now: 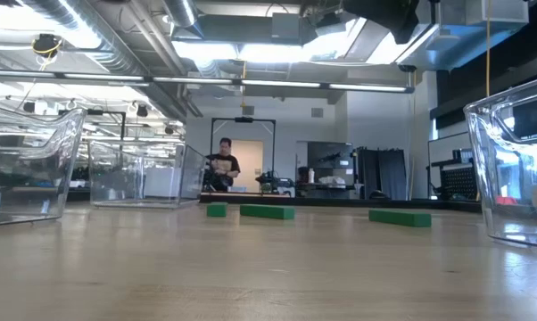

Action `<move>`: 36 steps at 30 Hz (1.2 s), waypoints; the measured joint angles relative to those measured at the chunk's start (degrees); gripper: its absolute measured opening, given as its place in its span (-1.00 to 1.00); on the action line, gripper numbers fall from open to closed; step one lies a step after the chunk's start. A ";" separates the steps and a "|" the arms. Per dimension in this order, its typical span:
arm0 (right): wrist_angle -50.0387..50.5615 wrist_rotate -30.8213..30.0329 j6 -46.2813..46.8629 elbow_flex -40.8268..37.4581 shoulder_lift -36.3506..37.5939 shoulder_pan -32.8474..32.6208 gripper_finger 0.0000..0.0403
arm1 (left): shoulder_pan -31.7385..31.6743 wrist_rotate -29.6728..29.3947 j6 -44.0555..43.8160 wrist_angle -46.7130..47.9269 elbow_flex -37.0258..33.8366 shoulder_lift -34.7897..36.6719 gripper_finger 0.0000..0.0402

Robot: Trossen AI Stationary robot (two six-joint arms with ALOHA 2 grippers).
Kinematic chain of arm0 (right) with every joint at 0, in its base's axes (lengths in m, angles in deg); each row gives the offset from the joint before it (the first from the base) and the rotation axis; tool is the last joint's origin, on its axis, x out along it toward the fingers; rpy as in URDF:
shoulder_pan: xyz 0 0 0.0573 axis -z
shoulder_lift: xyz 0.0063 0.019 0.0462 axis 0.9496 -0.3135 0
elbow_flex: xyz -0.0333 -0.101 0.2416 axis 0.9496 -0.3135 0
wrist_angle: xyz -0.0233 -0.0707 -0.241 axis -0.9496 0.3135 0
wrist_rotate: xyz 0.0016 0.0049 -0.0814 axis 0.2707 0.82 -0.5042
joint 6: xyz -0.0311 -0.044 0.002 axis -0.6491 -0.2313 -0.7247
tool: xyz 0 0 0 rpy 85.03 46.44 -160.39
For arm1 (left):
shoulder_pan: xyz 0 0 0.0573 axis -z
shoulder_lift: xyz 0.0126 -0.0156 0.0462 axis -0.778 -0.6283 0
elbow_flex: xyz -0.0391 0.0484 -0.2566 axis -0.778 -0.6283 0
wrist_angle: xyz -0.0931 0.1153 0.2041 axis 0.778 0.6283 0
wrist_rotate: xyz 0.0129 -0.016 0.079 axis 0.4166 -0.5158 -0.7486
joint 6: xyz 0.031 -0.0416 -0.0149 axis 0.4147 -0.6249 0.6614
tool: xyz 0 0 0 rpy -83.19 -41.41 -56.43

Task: Sort & place blocks by color
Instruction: Put the yellow block into the bottom left transparent bin, then put the right green block into the top left transparent bin

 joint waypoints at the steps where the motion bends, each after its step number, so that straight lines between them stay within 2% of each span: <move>1: 0.01 0.00 0.00 0.00 0.00 0.00 0.77 | 0.10 0.16 0.02 -0.74 -0.90 0.02 -0.45; 7: 0.17 -0.02 -0.02 0.00 0.00 0.00 0.77 | -0.05 2.50 0.00 -5.62 -4.93 0.05 -0.45; 12: 0.14 -0.07 0.02 0.00 0.00 0.00 0.77 | -0.05 0.44 -0.10 -5.22 -5.91 0.02 -0.43; 15: 0.14 -0.07 -0.02 0.00 0.00 0.00 0.77 | -0.35 0.14 -1.46 -5.29 -5.84 0.11 -0.16; 19: 0.12 -0.07 -0.11 0.00 0.00 0.00 0.77 | -2.68 6.14 -3.52 -4.98 -5.84 1.87 0.21; 22: 0.12 -0.04 -0.17 0.00 0.00 0.02 0.77 | -4.80 10.28 -3.46 -2.45 -4.61 5.03 0.36; 24: 0.12 -0.04 -0.20 0.00 0.00 0.00 0.77 | -5.81 10.37 -3.22 0.79 -2.79 8.74 0.40; 26: 0.12 -0.02 -0.22 0.00 0.00 0.00 0.77 | -6.97 7.83 -3.24 4.33 -0.64 13.37 0.41; 28: 0.12 -0.02 -0.22 0.00 0.00 0.00 0.77 | -8.65 2.82 -3.07 7.04 2.03 18.42 0.41; 32: -0.35 -0.02 -0.11 0.00 0.00 0.00 0.77 | -14.47 -12.78 -1.25 10.03 6.27 27.36 0.40; 36: -2.87 -0.07 -0.22 0.00 0.02 0.00 0.77 | -22.19 -28.85 4.42 5.67 6.71 35.23 0.40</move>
